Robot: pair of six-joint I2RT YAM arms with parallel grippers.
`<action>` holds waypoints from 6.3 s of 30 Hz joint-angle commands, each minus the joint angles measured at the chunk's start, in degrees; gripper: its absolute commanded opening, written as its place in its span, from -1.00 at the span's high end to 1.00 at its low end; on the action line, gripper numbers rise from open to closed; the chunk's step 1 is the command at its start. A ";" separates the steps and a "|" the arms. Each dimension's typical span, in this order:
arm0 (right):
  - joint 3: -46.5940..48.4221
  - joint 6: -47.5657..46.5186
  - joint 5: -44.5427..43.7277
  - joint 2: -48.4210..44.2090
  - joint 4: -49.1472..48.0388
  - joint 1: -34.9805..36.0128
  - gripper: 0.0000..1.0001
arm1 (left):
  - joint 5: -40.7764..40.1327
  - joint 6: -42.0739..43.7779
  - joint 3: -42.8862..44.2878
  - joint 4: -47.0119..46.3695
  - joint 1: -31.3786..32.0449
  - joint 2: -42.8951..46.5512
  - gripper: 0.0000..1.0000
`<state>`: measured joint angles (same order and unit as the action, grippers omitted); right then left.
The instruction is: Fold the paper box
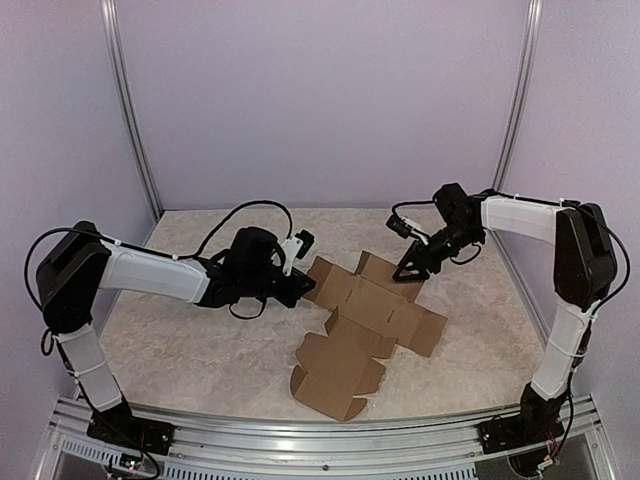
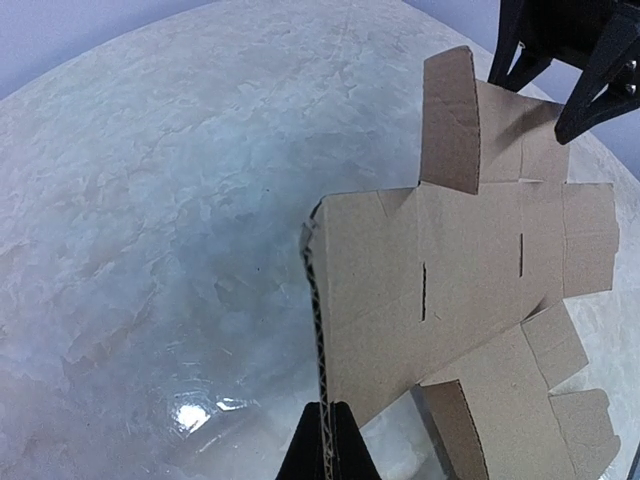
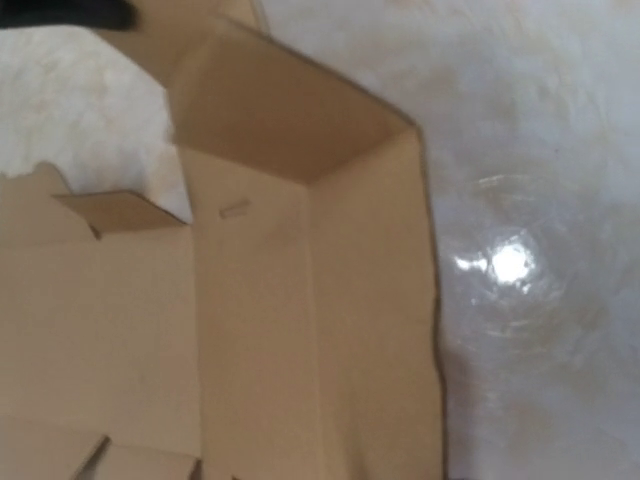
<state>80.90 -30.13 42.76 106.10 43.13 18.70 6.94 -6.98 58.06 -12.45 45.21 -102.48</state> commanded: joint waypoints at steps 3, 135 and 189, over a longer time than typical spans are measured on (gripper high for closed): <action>2.30 -0.20 -0.09 1.97 3.63 0.91 0.47 | -2.59 -1.01 -0.96 -1.44 0.49 2.15 1.00; -39.67 -27.30 -64.40 -16.55 -63.59 36.92 0.93 | -3.89 -5.88 -7.97 -45.67 4.92 -19.76 0.19; -7.03 6.76 -17.31 -13.38 -19.67 15.12 -0.17 | 1.95 3.70 -7.01 -54.87 3.25 -24.29 0.87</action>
<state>70.50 -31.09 13.26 91.00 17.10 38.02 10.11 -7.03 52.16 -68.71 46.78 -127.98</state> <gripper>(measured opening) 0.578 0.066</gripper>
